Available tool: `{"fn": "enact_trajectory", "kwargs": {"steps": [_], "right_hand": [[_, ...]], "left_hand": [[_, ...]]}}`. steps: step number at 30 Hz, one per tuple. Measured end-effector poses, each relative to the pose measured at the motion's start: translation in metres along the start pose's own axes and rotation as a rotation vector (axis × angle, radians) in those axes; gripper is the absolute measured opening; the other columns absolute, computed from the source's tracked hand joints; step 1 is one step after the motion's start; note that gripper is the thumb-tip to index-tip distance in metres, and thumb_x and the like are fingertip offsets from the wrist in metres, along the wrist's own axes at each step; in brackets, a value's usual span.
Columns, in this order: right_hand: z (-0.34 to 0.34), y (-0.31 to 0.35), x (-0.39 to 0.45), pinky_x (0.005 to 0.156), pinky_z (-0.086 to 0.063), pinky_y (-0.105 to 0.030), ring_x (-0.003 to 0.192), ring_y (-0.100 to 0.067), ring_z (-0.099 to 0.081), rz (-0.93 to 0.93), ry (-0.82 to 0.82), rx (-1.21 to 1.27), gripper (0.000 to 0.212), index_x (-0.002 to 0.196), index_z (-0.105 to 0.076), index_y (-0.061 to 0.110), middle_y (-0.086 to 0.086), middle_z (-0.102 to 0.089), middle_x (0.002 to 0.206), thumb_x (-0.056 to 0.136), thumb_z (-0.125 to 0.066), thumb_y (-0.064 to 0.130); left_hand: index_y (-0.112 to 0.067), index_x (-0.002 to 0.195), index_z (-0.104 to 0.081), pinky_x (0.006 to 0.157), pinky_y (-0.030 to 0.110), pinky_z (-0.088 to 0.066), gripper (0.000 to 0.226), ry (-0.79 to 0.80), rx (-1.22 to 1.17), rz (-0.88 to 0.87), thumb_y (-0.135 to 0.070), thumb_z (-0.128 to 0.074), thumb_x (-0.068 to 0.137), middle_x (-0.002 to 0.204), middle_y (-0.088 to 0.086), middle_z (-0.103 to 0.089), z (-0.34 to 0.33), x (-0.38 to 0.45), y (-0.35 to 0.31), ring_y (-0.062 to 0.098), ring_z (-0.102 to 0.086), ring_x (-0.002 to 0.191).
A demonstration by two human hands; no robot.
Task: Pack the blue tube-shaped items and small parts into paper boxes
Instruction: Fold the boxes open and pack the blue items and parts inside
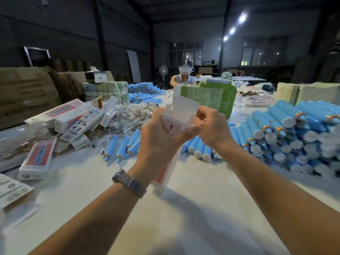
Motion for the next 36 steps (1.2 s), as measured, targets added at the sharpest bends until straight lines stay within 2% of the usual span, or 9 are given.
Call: {"fn": "enact_trajectory", "kwargs": {"steps": [3,5,7,13,16,20,27,32,36], "right_hand": [[-0.016,-0.038,0.000,0.091,-0.049,-0.038,0.110,-0.026,-0.058,-0.082,0.246,-0.419,0.031,0.117,-0.065,0.031,0.000,-0.068,0.114,0.088,-0.055,0.026],[-0.033,-0.061,-0.011,0.096,-0.046,-0.038,0.123,-0.027,-0.050,-0.125,0.476,-0.606,0.037,0.122,-0.062,0.033,-0.001,-0.062,0.125,0.086,-0.055,0.032],[-0.040,-0.073,-0.021,0.094,-0.043,-0.039,0.127,-0.027,-0.044,-0.133,0.580,-0.761,0.037,0.120,-0.062,0.031,-0.001,-0.060,0.123,0.086,-0.056,0.046],[-0.045,-0.071,-0.027,0.092,-0.031,-0.044,0.120,-0.028,-0.039,-0.037,0.555,-1.039,0.028,0.089,-0.047,0.024,-0.003,-0.058,0.106,0.092,-0.045,0.051],[-0.049,-0.069,-0.028,0.091,-0.032,-0.042,0.121,-0.028,-0.039,-0.016,0.503,-1.077,0.027,0.094,-0.050,0.026,-0.003,-0.060,0.116,0.095,-0.042,0.052],[-0.050,-0.065,-0.025,0.079,-0.031,-0.039,0.118,-0.028,-0.044,-0.026,0.399,-1.044,0.029,0.109,-0.059,0.024,-0.004,-0.061,0.118,0.092,-0.047,0.044],[-0.044,-0.063,-0.022,0.073,-0.035,-0.034,0.109,-0.031,-0.055,-0.026,0.337,-0.992,0.020,0.095,-0.053,0.026,-0.005,-0.062,0.111,0.085,-0.057,0.043],[-0.032,-0.064,-0.014,0.072,-0.036,-0.032,0.109,-0.030,-0.060,-0.025,0.286,-1.018,0.022,0.108,-0.061,0.024,-0.005,-0.063,0.112,0.087,-0.059,0.021],[-0.015,-0.067,-0.006,0.071,-0.035,-0.031,0.110,-0.032,-0.059,-0.102,0.206,-0.924,0.027,0.114,-0.057,0.021,-0.009,-0.061,0.117,0.088,-0.056,0.028]], "left_hand": [[-0.028,0.099,-0.047,0.059,0.022,-0.051,0.062,-0.027,-0.199,-0.040,-0.061,-0.076,0.055,0.075,-0.024,-0.065,-0.004,-0.005,0.008,0.000,-0.060,0.064],[-0.029,0.100,-0.037,0.064,0.029,-0.053,0.060,0.009,-0.216,-0.061,-0.058,-0.071,0.061,0.077,-0.029,-0.060,-0.009,-0.011,0.015,0.000,-0.056,0.067],[-0.028,0.102,-0.034,0.070,0.029,-0.053,0.053,0.046,-0.280,-0.075,-0.052,-0.068,0.068,0.081,-0.030,-0.057,-0.013,-0.016,0.021,-0.001,-0.054,0.073],[-0.034,0.102,-0.031,0.067,0.015,-0.052,0.048,0.062,-0.260,-0.150,-0.034,-0.073,0.079,0.088,-0.033,-0.058,-0.011,-0.026,0.019,-0.007,-0.059,0.076],[-0.038,0.102,-0.032,0.068,0.017,-0.053,0.049,0.043,-0.244,-0.163,-0.044,-0.072,0.076,0.091,-0.034,-0.058,-0.008,-0.029,0.017,-0.006,-0.060,0.078],[-0.039,0.104,-0.032,0.069,0.018,-0.053,0.052,0.033,-0.238,-0.159,-0.048,-0.073,0.073,0.091,-0.035,-0.057,-0.007,-0.028,0.016,-0.005,-0.061,0.080],[-0.035,0.103,-0.033,0.067,0.014,-0.052,0.049,-0.009,-0.201,-0.142,-0.034,-0.074,0.076,0.088,-0.039,-0.057,0.000,-0.024,0.021,-0.008,-0.061,0.077],[-0.028,0.114,-0.030,0.073,0.026,-0.053,0.039,-0.012,-0.126,-0.228,-0.046,-0.057,0.092,0.101,-0.014,-0.055,0.003,-0.031,0.012,0.003,-0.059,0.086],[-0.020,0.118,-0.030,0.075,0.021,-0.050,0.035,-0.021,-0.095,-0.245,-0.035,-0.052,0.096,0.104,-0.008,-0.054,0.003,-0.031,0.013,0.004,-0.058,0.088]]}}
Point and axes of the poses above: each hand's wrist, its own x-axis towards the middle knuckle, its own z-axis out of the back of the hand, y = z × x, the point moved 9 cm from there along x, towards the middle knuckle
